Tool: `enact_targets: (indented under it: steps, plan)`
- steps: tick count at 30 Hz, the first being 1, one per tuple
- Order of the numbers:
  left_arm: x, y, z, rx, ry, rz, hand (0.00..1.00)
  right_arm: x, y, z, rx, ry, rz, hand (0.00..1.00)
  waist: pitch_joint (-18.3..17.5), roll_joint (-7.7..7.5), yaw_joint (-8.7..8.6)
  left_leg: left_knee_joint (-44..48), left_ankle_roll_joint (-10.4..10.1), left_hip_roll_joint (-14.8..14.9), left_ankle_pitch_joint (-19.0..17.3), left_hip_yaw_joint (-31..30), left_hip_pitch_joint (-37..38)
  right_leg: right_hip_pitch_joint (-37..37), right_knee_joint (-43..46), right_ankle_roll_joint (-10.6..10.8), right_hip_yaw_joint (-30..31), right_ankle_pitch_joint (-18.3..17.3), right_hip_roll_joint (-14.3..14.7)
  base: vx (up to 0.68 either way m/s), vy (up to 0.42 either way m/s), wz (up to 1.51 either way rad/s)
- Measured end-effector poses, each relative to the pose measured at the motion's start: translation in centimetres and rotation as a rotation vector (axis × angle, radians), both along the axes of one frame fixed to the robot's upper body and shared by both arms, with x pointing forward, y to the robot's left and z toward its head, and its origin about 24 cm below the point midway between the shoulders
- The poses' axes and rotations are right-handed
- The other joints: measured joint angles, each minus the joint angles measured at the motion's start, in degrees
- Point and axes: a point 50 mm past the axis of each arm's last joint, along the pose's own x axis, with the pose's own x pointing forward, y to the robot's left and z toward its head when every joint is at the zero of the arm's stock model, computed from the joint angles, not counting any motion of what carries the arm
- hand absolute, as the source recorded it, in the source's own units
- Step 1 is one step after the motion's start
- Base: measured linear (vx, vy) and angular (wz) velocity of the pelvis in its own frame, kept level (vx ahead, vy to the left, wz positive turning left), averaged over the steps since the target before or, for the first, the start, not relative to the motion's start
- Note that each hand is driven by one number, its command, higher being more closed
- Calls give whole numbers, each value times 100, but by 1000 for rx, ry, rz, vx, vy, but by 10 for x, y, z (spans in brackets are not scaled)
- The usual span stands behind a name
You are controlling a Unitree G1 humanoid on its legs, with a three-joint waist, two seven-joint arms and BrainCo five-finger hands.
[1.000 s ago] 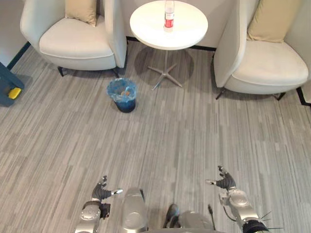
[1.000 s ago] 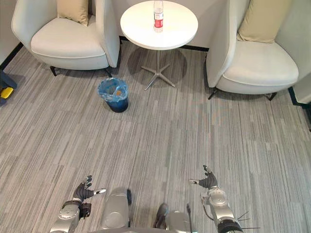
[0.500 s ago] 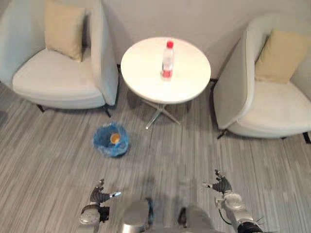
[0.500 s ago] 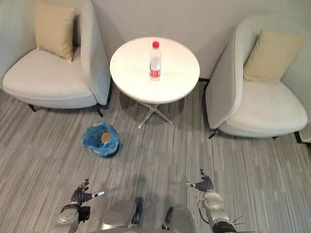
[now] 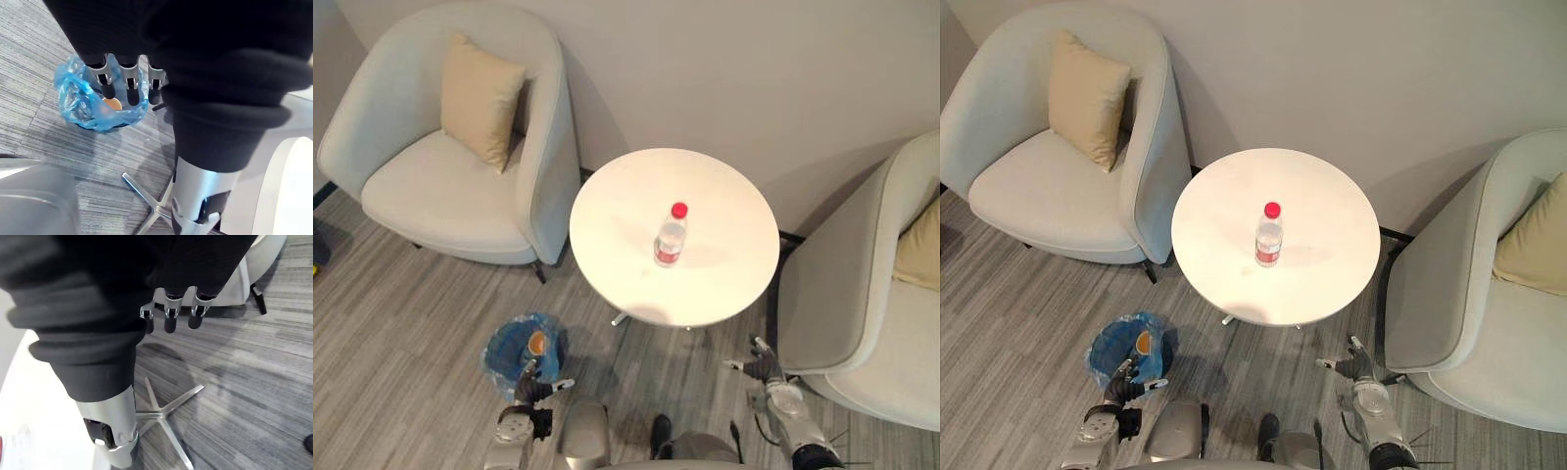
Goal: Gather rubbish on tea table into small bin, then transfer packed bag to large trash can.
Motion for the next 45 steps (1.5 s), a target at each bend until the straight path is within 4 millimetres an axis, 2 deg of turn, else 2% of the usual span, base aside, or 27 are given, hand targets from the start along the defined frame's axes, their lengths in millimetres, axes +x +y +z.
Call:
enact_targets:
  steps: [1, 2, 4, 5, 6, 7, 9, 10, 12, 13, 14, 15, 17, 19, 23, 25, 28, 31, 33, 37, 41, 45]
  plan:
    - [0, 1, 0, 3, 2, -2, 0, -3, 0, -2, 5, 8, -9, 0, 48, -18, 0, 80, 276, -1, 71, 33, 13, 63, 56, 58, 80, -234, -4, 262, 138, -1]
    - [2, 5, 1, 13, 3, 0, 0, -5, 6, -4, 18, 15, -10, 0, 41, -216, 9, 127, 278, -235, 51, 71, 58, 114, 79, 176, 94, -434, -265, 238, 108, 10]
    - [2, 6, 1, 17, 2, -2, 0, -6, 6, -5, 16, 17, -15, 0, 31, -254, 19, 30, 369, -350, -11, 179, 118, 68, 134, 199, 182, -446, -413, 189, 104, -11]
    - [-4, 8, -1, 20, 16, 4, 0, -5, 6, -4, 12, 16, -20, 0, 35, -244, 94, 77, 420, -354, -145, 306, 170, -26, 325, 260, 366, -483, -460, 114, 143, -74]
    - [-10, 10, -3, 24, 37, 9, 0, -2, 6, -2, 1, 9, -4, 0, 39, -246, 137, 110, 484, -331, -306, 480, 264, -185, 740, 414, 549, -579, -533, 76, 145, -80]
    - [-14, 11, -5, 26, 49, 12, 0, -1, 7, -2, -3, 10, 7, 0, 39, -250, 137, 119, 508, -331, -373, 531, 333, -278, 1009, 481, 586, -620, -580, 33, 129, -58]
    - [-21, 13, -8, 29, 79, 16, 0, -6, 11, -4, 5, 19, 10, 0, 55, -298, 45, -34, 608, -477, -476, 588, 706, -756, 2385, 612, 708, -611, -765, 19, 100, -14]
    - [-21, 14, -8, 32, 80, 17, 0, -8, 11, -4, 4, 25, 8, 0, 55, -308, -20, -74, 635, -523, -495, 539, 766, -860, 2633, 705, 731, -691, -774, 46, 59, 22]
    - [-21, 19, -7, 45, 79, 17, 0, -8, 11, 3, -2, -17, 18, 0, 47, -323, -151, -184, 623, -633, -508, 463, 890, -1111, 2504, 598, 975, -865, -766, 44, 13, 27]
    - [-23, 21, -7, 51, 86, 18, 0, -8, 12, 5, -7, -20, 28, 0, 7, -396, -192, -181, 615, -687, -506, 435, 878, -1246, 2135, 573, 1063, -840, -737, 30, -15, 20]
    - [-23, 24, -7, 59, 88, 15, 0, -12, 12, 4, -8, -18, 32, 0, -12, -448, -193, -151, 597, -767, -508, 413, 832, -1283, 1715, 530, 1096, -692, -756, 61, -81, 49]
    - [-23, 22, -8, 54, 93, 16, 0, -16, 10, 4, -16, -16, 33, 0, 4, -450, -299, -62, 509, -815, -502, 205, 800, -1227, 1559, 350, 971, -521, -777, 68, -92, 46]
    - [-26, 20, -10, 47, 100, 18, 0, -17, 9, 6, -20, -21, 36, 0, -43, -384, -310, -204, 416, -721, -428, 162, 805, -1155, 1275, 334, 868, -449, -692, 82, -90, 20]
    - [-32, 21, -12, 47, 117, 23, 0, -19, 14, 10, -47, -35, 93, 0, -57, -338, -320, -343, 380, -599, -311, 105, 751, -1055, 780, 231, 839, -156, -513, 78, -81, -6]
    - [-35, 17, -14, 35, 126, 23, 0, -24, 20, 20, -91, -69, 183, 0, -65, -322, -326, -471, 355, -510, -238, 62, 781, -829, 262, 176, 801, 110, -393, 89, -40, -2]
    - [-35, 11, -16, 23, 130, 16, 0, -9, 37, 52, -121, -253, 335, 0, -138, -284, -327, -627, 336, -499, -221, 56, 993, -561, -49, 164, 806, 204, -368, 38, 3, -1]
    - [-39, 6, -19, 17, 152, -12, 0, -2, 50, 64, -122, -335, 410, 0, -312, -195, -317, -724, 353, -516, -203, 30, 1066, -469, -155, 170, 771, 212, -370, 44, -15, 7]
    - [-45, 3, -22, 16, 176, -27, 0, -3, 56, 64, -107, -342, 433, 0, -380, -138, -303, -853, 368, -570, -153, -51, 1143, -366, -250, 174, 682, 215, -410, 40, -5, 15]
    - [-55, 2, -25, 11, 202, -23, 0, -5, 61, 62, -87, -338, 427, 0, -397, -167, -308, -925, 367, -583, -134, -71, 1190, -318, -305, 177, 660, 221, -414, 29, -9, 7]
    - [-61, 0, -28, -3, 223, -29, 0, -9, 62, 60, -99, -326, 433, 0, -408, -186, -304, -1040, 373, -621, -106, -96, 1303, -200, -392, 183, 628, 225, -446, 19, -1, 4]
    - [-62, 1, -28, 3, 228, -33, 0, 3, 65, 61, -117, -346, 416, 0, -427, -211, -294, -1166, 382, -643, -52, -90, 1356, -190, -423, 201, 630, 236, -464, 0, 0, 0]
    - [-61, 1, -28, 3, 218, -34, 0, 21, 67, 61, -129, -366, 351, 0, -446, -214, -167, -1363, 386, -667, 65, -106, 1351, -221, -526, 196, 607, 315, -470, -1, 0, 3]
